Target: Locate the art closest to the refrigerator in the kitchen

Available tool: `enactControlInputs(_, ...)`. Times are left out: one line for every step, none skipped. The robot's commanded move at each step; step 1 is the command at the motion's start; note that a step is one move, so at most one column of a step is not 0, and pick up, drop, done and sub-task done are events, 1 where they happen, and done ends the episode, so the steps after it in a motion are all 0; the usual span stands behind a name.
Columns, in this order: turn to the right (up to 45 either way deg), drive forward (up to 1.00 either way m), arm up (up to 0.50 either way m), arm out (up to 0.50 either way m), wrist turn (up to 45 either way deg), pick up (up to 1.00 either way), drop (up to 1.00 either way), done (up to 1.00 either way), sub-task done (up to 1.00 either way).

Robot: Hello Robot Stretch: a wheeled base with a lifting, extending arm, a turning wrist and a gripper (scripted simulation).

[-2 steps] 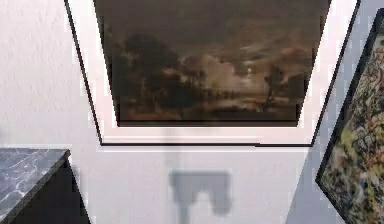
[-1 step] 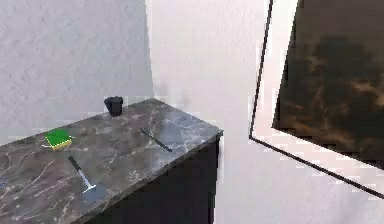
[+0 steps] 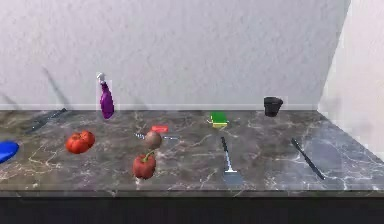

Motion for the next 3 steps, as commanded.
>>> enactControlInputs(-45.0,0.0,0.0,0.0,0.0,0.0,0.0,0.0,0.0)
enactControlInputs(-42.0,0.0,0.0,0.0,0.0,0.0,0.0,0.0,0.0)
enactControlInputs(0.0,1.0,0.0,0.0,0.0,0.0,0.0,0.0,0.0)
